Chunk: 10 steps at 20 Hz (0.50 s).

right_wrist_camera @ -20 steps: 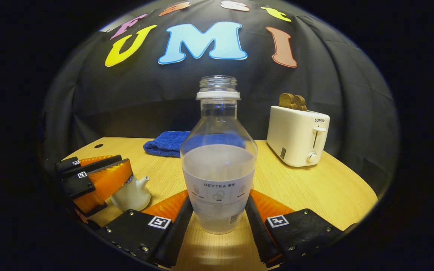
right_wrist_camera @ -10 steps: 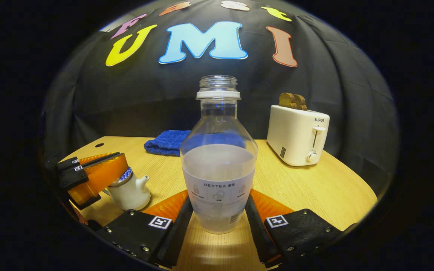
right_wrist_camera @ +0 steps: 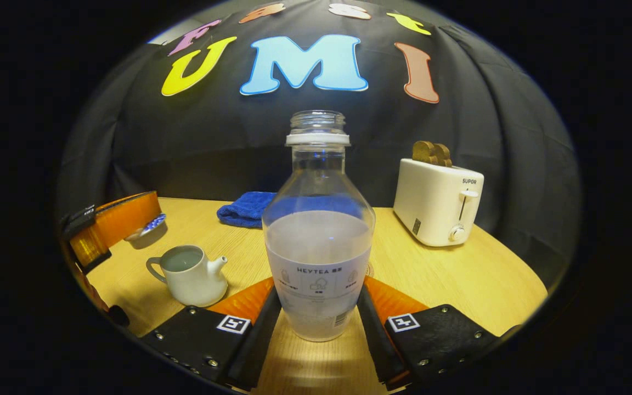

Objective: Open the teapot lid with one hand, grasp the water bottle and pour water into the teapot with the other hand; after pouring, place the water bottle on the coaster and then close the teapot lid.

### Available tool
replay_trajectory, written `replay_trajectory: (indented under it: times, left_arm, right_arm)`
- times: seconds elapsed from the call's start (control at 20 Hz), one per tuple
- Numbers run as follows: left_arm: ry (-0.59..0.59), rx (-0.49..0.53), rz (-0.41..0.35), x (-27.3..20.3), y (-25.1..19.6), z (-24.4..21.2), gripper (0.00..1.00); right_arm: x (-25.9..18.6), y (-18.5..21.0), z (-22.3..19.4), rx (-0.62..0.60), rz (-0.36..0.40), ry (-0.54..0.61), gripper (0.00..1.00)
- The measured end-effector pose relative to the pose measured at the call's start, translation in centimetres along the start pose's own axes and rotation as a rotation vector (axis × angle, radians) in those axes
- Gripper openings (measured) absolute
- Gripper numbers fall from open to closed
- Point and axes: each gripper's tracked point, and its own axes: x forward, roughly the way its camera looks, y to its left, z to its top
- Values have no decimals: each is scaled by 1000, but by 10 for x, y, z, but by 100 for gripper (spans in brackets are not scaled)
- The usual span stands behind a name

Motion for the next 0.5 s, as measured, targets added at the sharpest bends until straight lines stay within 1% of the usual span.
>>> replay_trajectory:
  times: [0.15, 0.2, 0.25, 0.4, 0.5]
  left_arm:
    - [9, -23, 56, -16, 41, -5, 17]
    - [5, -32, 78, -20, 55, -5, 10]
    - [-6, -47, 101, -22, 70, -2, 17]
    - [-35, -116, 138, -24, 97, 1, 17]
    - [-59, -153, 161, -25, 113, 1, 17]
  right_arm:
    - [-5, -7, 10, -89, -54, -48, 76]
    - [-7, -7, 11, -117, -68, -56, 76]
    - [-7, -7, 11, -147, -81, -63, 76]
    - [-5, -2, 7, -242, -108, -57, 76]
    - [-4, 4, -1, -322, -109, -40, 76]
